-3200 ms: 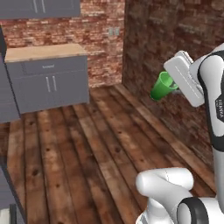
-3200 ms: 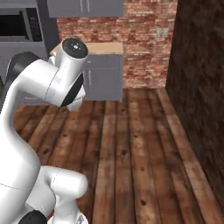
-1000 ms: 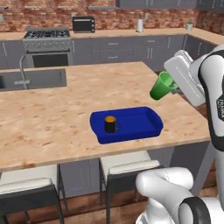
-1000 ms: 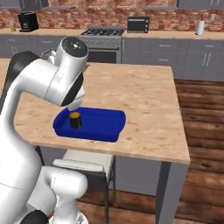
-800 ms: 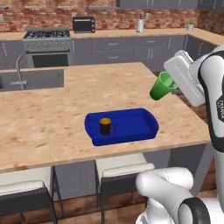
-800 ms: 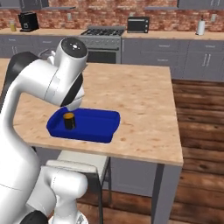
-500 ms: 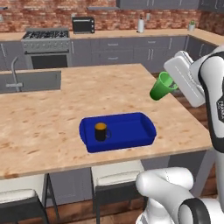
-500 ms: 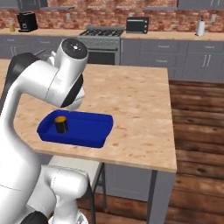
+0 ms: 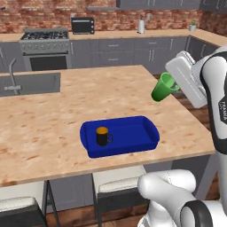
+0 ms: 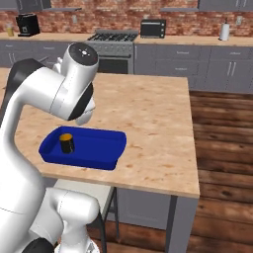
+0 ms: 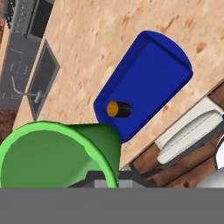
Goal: There is a tray on the dining counter. Grab the cup, mug, and pitcher and place them on the tray. The pitcher may be placed next to the tray if it cannot fit the tray.
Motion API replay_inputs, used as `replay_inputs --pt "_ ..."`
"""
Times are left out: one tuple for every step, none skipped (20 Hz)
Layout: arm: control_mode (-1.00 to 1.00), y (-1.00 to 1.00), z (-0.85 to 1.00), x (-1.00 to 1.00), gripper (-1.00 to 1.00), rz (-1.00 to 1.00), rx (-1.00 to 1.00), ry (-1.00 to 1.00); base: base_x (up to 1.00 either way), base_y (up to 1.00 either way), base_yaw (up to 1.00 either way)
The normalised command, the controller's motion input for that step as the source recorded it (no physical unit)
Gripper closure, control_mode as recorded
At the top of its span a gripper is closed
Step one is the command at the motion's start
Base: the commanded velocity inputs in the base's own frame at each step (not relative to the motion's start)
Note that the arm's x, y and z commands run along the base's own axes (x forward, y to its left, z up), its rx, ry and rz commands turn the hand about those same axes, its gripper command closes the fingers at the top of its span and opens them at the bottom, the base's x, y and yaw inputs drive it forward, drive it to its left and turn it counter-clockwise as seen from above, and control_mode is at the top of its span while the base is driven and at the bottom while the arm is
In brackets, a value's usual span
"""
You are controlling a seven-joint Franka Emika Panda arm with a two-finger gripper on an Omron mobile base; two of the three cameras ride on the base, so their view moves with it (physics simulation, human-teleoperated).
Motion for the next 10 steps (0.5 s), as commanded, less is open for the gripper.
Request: replay_inputs --pt "1.0 0.0 0.0 0.0 1.0 0.0 0.0 0.0 0.44 0.0 -0.02" --pt "1.0 0.0 0.0 0.0 1.0 0.0 0.0 0.0 0.39 0.0 -0.01" --pt "-1.0 0.0 0.0 0.41 1.0 -0.01 0.0 0.02 0.0 0.0 0.0" --pt "-1.0 0.0 -0.09 0.44 1.0 0.0 0.0 0.01 0.0 0.0 0.0" --pt "-1.0 0.01 -0.26 0.55 1.0 0.0 0.0 0.02 0.0 0.0 0.0" --pt "-1.0 0.01 -0.5 0.7 1.0 0.0 -0.05 0.1 0.0 0.0 0.0" --pt "-1.0 0.0 -0.64 0.72 1.0 0.01 -0.09 0.1 0.0 0.0 0.0" --pt "-1.0 0.0 -0.74 0.71 1.0 0.03 -0.09 0.12 0.0 0.0 0.0" --pt "-1.0 0.0 -0.82 0.66 1.0 0.07 -0.09 0.13 0.0 0.0 0.0" --pt "-1.0 0.0 -0.86 0.62 1.0 0.09 -0.09 0.18 0.0 0.0 0.0"
